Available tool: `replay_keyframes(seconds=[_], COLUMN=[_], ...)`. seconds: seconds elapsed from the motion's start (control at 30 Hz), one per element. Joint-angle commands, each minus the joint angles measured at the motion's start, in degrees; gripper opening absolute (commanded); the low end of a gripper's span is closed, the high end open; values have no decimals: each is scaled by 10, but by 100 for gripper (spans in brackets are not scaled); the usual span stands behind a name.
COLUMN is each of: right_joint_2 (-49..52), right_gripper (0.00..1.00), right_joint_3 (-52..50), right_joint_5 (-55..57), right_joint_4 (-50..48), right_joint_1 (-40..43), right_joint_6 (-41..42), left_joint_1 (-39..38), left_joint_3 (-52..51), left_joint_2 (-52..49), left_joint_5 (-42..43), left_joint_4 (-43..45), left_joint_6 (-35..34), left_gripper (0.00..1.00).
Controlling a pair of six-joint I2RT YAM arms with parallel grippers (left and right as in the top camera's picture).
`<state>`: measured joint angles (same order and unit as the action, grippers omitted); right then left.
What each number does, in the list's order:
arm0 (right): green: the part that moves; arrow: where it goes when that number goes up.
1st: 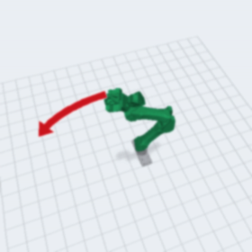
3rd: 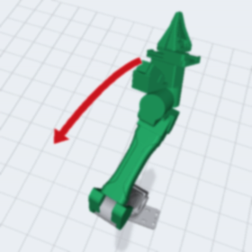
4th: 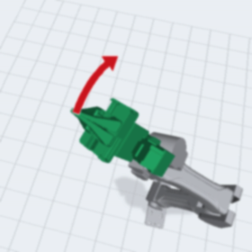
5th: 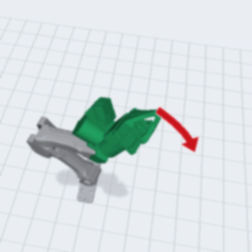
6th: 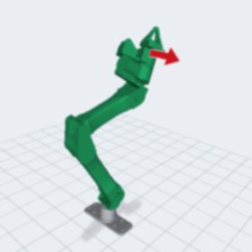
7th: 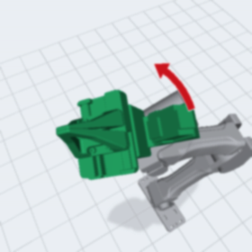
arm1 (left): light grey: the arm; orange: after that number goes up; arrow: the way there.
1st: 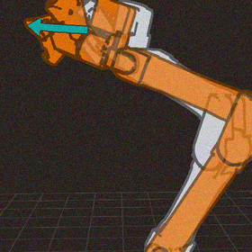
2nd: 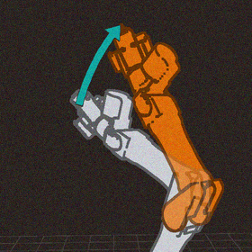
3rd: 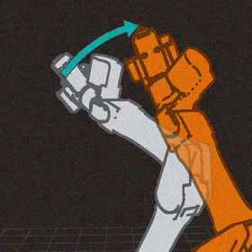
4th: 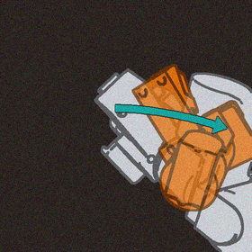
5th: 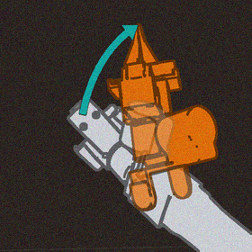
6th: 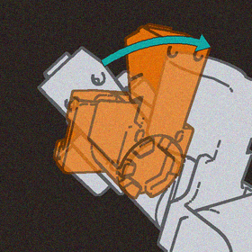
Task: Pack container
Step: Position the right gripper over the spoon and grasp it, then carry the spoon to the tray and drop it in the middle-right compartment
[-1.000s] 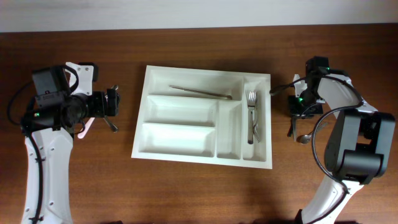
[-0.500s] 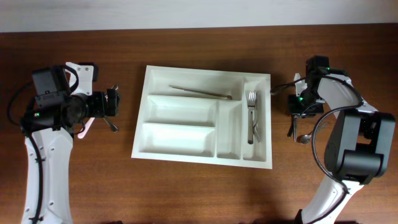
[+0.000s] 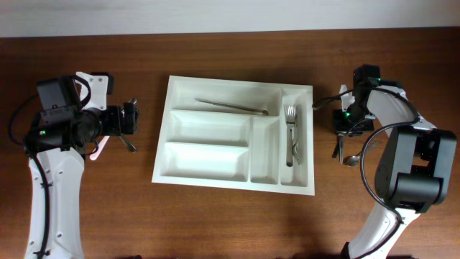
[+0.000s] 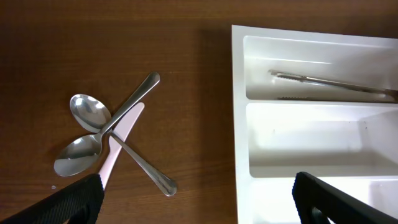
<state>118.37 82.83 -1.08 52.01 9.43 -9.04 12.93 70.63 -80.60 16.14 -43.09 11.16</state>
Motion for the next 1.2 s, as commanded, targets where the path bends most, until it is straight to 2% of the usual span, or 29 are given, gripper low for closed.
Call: replay_keyframes(seconds=[0.0, 0.07, 0.13, 1.17], right_joint_2=[5, 5, 5, 13], right_gripper=[9, 10, 19, 20], right_joint_3=[10, 10, 10, 7], right_joint_5=[7, 7, 7, 7], right_joint_4=[0, 0, 0, -9], right_joint_1=[-3, -3, -3, -3], right_joint_6=[3, 3, 3, 5], left_joint_1=[2, 2, 2, 2], left_joint_3=[9, 9, 9, 9], left_joint_2=[-2, -2, -2, -2], left_joint_5=[10, 10, 10, 10], left_joint_4=[1, 1, 1, 1], left_joint_6=[9, 9, 9, 9], left_gripper=[99, 99, 99, 99])
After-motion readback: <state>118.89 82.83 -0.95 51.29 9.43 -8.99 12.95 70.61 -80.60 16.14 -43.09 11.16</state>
